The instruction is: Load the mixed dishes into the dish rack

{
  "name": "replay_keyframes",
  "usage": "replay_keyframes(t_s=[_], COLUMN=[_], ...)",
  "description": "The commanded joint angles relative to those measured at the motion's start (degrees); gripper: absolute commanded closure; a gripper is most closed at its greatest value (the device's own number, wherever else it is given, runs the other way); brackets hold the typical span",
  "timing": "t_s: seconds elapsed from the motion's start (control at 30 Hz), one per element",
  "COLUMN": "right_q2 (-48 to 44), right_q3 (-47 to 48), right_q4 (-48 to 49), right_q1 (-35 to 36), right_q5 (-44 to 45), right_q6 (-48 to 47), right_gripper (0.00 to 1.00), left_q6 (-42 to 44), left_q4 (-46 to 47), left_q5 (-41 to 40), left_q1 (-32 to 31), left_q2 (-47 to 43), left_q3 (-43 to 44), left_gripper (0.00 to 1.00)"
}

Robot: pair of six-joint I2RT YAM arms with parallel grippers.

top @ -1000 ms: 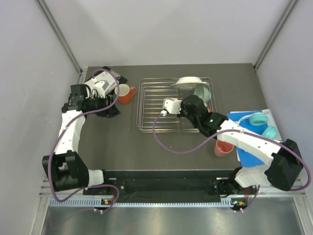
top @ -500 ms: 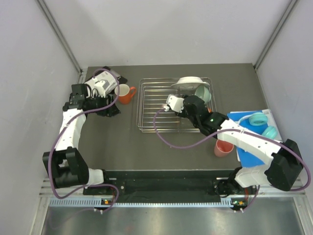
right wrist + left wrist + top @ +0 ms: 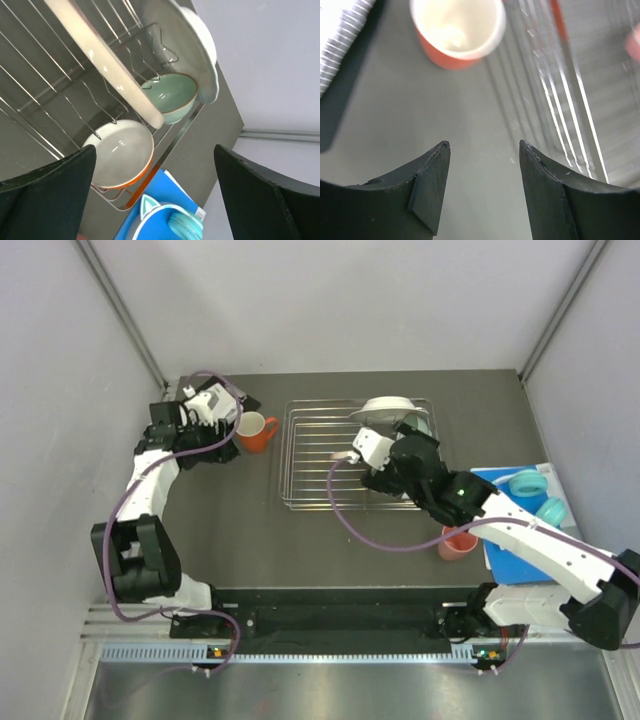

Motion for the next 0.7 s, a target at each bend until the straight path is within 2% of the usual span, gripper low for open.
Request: replay_keyframes(t_s=[0.0, 0.13, 0.33, 0.67], right_q2=[-5.76, -8.39, -14.20, -13.15], right_q3=[6.09, 8.03, 3.73, 5.57], right_q4=[-1.82, -1.57, 5.98, 5.38], right_q1=[2.20, 4.40, 5.98, 5.98], right_q5=[-0.87, -2.27, -6.58, -6.41], right_q6=[5.14, 9.70, 17.69, 24.74], right_gripper=[0.00, 0.00, 0.00, 0.00], left_q6=[-6.04, -11.22, -13.78, -12.29], left_q4=[10.41, 12.70, 13.05, 13.14], left_q5=[-4.94, -6.96, -8.98, -13.28], left_q1=[0.17, -0.10, -2.29, -6.86], left_q2=[4.27, 11.29, 18.77, 24.58], left_q3=[4.99, 11.39, 16.94, 17.04], left_gripper=[0.38, 0.39, 0.38, 0.38])
